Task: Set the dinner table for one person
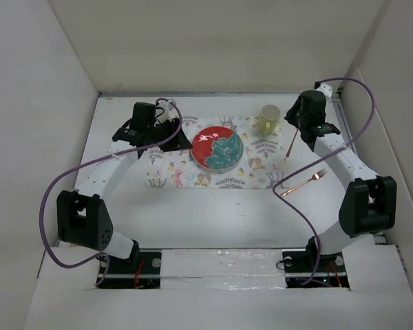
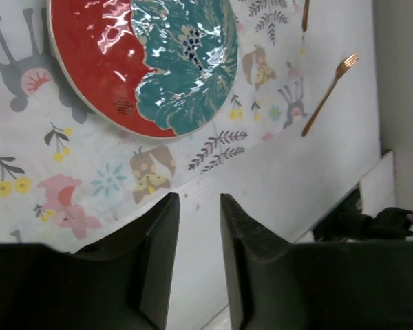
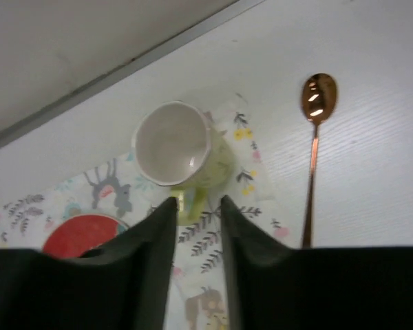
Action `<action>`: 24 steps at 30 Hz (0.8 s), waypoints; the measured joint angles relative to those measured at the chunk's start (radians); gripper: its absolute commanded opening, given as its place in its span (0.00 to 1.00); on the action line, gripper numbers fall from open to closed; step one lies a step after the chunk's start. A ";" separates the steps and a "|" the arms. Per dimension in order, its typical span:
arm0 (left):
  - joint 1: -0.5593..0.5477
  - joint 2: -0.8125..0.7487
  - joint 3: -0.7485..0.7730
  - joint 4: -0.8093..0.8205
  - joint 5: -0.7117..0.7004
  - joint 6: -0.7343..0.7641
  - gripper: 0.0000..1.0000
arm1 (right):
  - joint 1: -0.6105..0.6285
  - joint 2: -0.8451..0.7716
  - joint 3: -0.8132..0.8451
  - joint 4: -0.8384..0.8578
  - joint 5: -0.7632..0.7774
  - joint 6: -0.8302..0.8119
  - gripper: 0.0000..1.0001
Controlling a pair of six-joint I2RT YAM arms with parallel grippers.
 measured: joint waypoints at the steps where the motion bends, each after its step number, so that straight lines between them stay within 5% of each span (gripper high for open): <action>1: 0.000 -0.001 -0.013 0.005 -0.002 -0.003 0.15 | -0.020 -0.011 -0.013 -0.001 -0.005 0.012 0.11; 2: 0.000 -0.002 -0.028 0.014 -0.005 -0.001 0.04 | -0.038 -0.013 -0.022 -0.001 -0.005 0.023 0.00; 3: 0.000 -0.002 -0.044 0.024 -0.006 0.000 0.00 | -0.057 -0.008 -0.029 -0.006 -0.007 0.035 0.00; 8: 0.000 -0.003 -0.117 0.051 -0.011 0.002 0.00 | -0.132 0.096 0.011 -0.090 -0.050 0.069 0.00; 9: 0.000 -0.003 -0.125 0.056 -0.011 0.002 0.00 | -0.156 0.183 0.070 -0.143 -0.071 0.072 0.03; 11: 0.000 -0.006 -0.141 0.068 -0.014 0.002 0.07 | -0.179 0.299 0.192 -0.233 -0.085 0.066 0.32; 14: 0.000 -0.011 -0.159 0.090 -0.018 0.005 0.16 | -0.200 0.468 0.358 -0.323 -0.098 0.049 0.53; 18: 0.000 -0.014 -0.171 0.104 -0.024 0.006 0.21 | -0.216 0.615 0.509 -0.461 -0.100 0.031 0.54; 24: 0.000 -0.014 -0.171 0.113 -0.045 0.014 0.23 | -0.218 0.742 0.688 -0.623 -0.099 0.021 0.42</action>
